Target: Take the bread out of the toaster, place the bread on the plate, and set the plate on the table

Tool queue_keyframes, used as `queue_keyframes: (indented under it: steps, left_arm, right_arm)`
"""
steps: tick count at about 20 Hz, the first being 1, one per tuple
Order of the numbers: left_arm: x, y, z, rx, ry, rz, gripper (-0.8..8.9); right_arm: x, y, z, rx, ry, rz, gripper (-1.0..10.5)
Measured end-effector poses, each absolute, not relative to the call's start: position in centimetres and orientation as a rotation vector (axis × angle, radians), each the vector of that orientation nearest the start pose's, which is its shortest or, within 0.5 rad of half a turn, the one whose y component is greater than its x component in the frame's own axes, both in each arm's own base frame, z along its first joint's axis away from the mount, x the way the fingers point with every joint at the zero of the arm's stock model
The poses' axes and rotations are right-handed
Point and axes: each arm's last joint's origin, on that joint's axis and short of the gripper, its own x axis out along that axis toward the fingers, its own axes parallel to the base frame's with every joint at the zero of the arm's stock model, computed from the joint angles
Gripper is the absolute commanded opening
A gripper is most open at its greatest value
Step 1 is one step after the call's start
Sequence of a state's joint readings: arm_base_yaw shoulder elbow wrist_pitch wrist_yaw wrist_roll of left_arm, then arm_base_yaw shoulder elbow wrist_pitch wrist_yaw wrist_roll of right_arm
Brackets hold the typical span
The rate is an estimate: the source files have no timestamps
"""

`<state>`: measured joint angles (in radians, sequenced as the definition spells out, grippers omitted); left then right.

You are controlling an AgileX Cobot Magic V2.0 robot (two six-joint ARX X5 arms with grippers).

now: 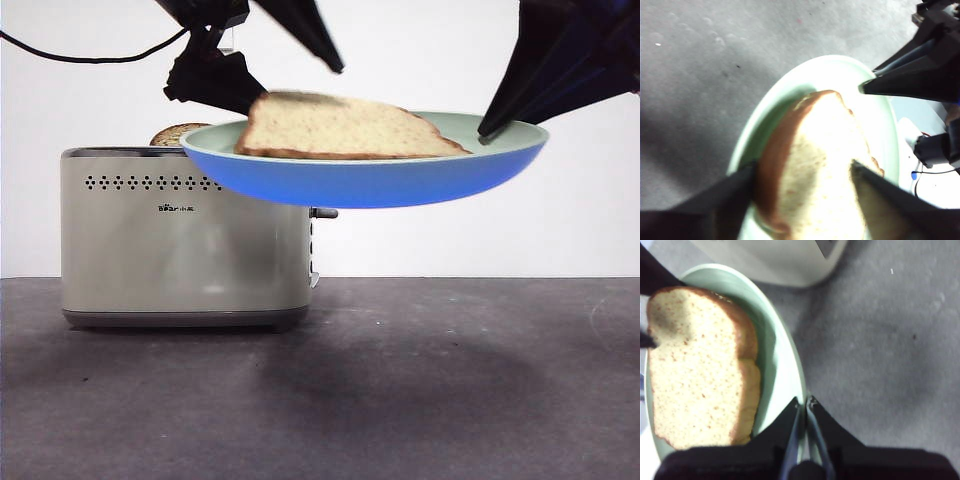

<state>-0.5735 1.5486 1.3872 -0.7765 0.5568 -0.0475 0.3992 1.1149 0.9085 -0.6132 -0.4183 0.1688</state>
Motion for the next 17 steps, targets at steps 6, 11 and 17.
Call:
queue_keyframes:
  steps: [6, 11, 17]
  left_arm:
    - [25.6, -19.0, 31.7, -0.03, 1.02, -1.032, 4.85]
    - [25.0, -18.6, 36.8, -0.027, 0.883, -1.049, 4.85]
    - [22.3, -16.7, 41.7, -0.002, 0.794, -1.074, 1.38]
  right_arm:
    - [19.5, 9.5, 27.7, 0.157, 0.951, 0.686, -0.1]
    - [19.4, 9.5, 27.7, 0.159, 0.965, 0.697, -0.1]
    - [20.0, 8.5, 27.7, 0.167, 0.947, 0.624, -0.1]
